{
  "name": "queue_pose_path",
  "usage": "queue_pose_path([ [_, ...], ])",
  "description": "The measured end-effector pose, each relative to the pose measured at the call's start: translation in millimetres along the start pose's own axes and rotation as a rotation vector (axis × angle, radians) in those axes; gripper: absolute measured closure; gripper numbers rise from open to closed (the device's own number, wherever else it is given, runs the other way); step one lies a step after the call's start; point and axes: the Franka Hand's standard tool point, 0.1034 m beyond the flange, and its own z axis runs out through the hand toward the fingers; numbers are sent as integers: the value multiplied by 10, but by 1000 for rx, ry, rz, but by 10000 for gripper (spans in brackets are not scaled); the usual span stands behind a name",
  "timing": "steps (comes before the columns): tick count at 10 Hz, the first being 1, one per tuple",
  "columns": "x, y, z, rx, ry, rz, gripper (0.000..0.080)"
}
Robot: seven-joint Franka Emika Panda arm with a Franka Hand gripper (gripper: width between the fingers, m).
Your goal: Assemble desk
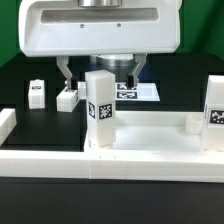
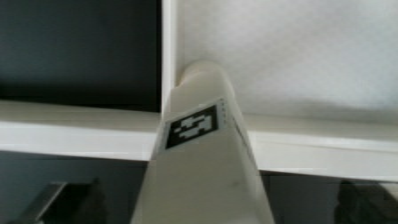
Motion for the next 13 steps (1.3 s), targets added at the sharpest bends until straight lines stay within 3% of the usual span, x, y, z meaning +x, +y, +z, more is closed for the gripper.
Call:
queue_pose_path([
  [4,-9,28,0,-4,-1,-121,163],
  [6,-8,25,0,-3,-1,-120,512],
  [9,-9,28,1,-3,-1,-108,511],
  [13,-16,45,9,8,14,335,511],
])
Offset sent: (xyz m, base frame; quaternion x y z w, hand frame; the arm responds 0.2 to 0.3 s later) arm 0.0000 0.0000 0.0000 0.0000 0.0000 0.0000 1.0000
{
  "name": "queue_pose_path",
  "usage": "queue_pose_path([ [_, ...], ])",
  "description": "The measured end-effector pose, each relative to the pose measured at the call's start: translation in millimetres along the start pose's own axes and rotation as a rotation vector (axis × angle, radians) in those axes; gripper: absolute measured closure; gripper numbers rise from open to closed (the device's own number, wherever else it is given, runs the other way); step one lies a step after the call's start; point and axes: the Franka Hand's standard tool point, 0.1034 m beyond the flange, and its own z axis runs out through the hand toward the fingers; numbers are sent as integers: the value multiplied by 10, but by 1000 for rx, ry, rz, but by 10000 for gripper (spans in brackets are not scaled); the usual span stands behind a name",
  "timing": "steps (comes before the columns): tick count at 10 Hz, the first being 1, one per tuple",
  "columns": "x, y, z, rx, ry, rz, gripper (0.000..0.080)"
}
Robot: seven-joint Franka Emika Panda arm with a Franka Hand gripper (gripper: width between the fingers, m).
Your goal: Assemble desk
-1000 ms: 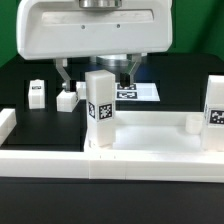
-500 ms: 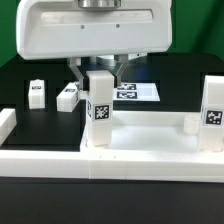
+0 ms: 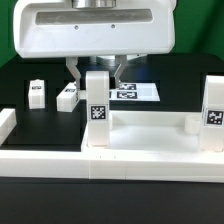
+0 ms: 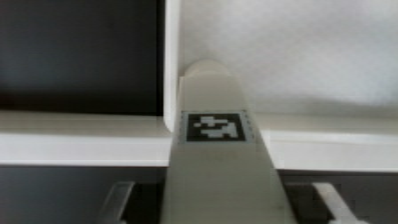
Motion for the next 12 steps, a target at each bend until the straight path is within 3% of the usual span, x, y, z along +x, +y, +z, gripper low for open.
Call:
queue_pose_path([
  [4,2,-17,8,3,16,454,509],
  [8,2,-10,8,4,17,702,509],
  [9,1,-14,9,4,17,675,413],
  [10,2,-14,8,3,17,642,232],
  [11,13,-18,0,3,17,598,232],
  [12,20,-19,-5,1,19,518,167],
])
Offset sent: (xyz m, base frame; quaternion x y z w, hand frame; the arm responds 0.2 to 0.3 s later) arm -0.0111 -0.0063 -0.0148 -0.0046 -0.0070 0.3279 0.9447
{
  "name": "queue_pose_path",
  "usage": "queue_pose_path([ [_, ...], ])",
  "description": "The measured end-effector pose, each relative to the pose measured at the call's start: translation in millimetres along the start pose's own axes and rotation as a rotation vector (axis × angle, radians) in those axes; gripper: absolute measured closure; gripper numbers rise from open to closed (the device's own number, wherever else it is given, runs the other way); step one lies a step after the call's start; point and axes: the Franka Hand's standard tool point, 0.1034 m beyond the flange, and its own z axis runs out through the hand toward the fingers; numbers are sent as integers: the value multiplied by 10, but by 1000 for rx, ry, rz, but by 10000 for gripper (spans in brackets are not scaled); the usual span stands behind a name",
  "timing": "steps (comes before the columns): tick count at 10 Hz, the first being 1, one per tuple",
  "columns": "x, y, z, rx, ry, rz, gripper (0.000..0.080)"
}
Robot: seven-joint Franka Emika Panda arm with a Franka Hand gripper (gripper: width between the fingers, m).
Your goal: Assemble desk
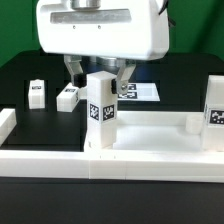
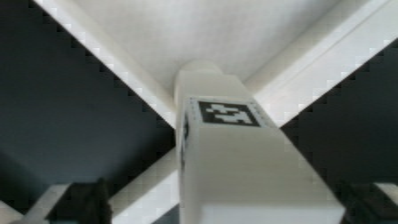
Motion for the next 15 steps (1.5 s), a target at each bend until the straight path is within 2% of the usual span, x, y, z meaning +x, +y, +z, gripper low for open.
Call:
queue_pose_path([
  [3,2,-14,15,-5,-1,-360,151],
  [7,-5,-20,20,-10,-3,-654,151],
  [10,-13,-13,41,-20,-8,-873,151],
  [12,-4,-11,45,-38,-7,-1071,151],
  [14,-3,-6,47,-39,-8,-1091,165],
  [15,-3,-5,48,-39,-8,-1091,340],
])
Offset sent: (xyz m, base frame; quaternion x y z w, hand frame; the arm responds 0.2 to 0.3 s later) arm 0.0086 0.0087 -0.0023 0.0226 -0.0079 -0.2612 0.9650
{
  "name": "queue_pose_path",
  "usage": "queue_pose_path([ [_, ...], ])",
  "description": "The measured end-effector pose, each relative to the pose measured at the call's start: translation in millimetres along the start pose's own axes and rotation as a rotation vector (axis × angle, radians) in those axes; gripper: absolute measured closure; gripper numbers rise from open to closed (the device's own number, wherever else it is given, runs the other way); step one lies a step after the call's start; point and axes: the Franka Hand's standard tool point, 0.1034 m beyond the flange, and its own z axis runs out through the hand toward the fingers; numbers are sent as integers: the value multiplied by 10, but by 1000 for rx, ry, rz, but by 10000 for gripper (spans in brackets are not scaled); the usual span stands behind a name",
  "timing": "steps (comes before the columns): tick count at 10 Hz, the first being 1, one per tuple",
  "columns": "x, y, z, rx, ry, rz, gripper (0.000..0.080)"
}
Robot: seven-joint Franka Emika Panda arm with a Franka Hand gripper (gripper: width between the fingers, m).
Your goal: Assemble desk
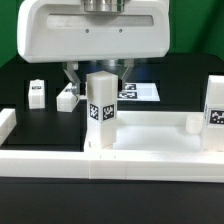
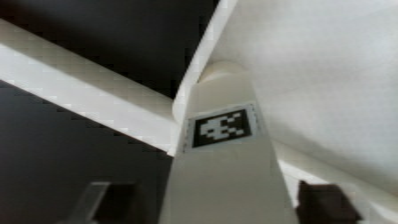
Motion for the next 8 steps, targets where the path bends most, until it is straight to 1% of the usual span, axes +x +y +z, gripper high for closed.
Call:
queue_pose_path([
  [1,-4,-4,3,1,-2,0,508],
  [4,-10,-7,6,3,-4,31,508],
  [6,-15,0,7,5,-2,201,508],
  [7,-30,13,12,12,1,294,508],
  [8,-32,9,16,12,2,381,508],
])
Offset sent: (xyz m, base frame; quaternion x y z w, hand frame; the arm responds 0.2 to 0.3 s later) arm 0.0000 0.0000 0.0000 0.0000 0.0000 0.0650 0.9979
